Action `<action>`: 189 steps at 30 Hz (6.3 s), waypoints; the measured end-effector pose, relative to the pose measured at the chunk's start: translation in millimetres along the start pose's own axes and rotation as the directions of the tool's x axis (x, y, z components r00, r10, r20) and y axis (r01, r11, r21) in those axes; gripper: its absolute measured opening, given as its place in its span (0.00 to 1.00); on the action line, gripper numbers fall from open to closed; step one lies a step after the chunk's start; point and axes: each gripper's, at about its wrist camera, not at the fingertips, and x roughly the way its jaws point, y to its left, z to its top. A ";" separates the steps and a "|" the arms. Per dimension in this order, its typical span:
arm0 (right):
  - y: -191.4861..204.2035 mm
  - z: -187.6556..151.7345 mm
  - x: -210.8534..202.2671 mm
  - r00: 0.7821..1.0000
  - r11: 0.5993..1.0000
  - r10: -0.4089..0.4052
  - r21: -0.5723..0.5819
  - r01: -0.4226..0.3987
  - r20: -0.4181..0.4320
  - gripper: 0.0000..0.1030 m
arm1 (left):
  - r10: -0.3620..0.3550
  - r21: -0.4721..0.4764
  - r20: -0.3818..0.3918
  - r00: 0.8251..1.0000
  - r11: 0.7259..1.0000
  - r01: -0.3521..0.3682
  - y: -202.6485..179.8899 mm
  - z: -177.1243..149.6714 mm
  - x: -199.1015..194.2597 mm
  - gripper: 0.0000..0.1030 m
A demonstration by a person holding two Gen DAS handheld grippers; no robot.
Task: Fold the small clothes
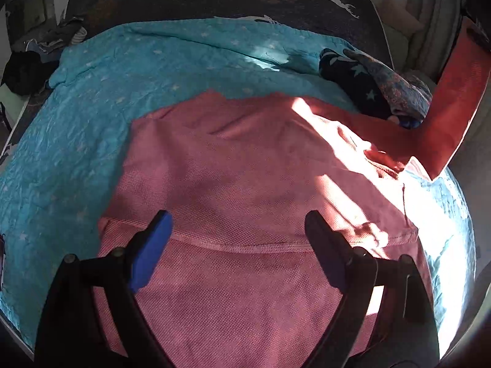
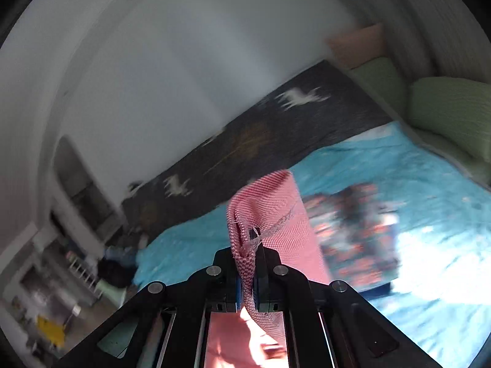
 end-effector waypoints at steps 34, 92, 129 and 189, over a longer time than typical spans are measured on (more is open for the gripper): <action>5.5 -230.7 50.7 0.863 0.940 -0.301 -0.278 0.197 -0.406 0.57 | -0.167 -0.199 -0.109 0.980 0.970 0.143 65.7 -9.8 43.7 0.25; 105.5 -258.9 118.2 0.872 0.758 -0.389 -0.642 0.118 -0.299 0.80 | -0.391 -0.153 0.182 0.902 0.895 0.419 46.2 128.9 -88.4 0.06; -39.7 -213.7 63.6 0.790 0.871 -0.467 -0.362 0.332 -0.398 0.79 | -0.328 -0.356 -0.105 0.939 0.894 0.272 99.7 31.7 27.0 0.06; -22.7 -255.5 -43.1 0.827 0.954 -0.268 -0.255 0.156 -0.494 0.80 | -0.095 -0.092 -0.166 0.982 0.993 0.080 115.8 -88.7 -9.0 0.45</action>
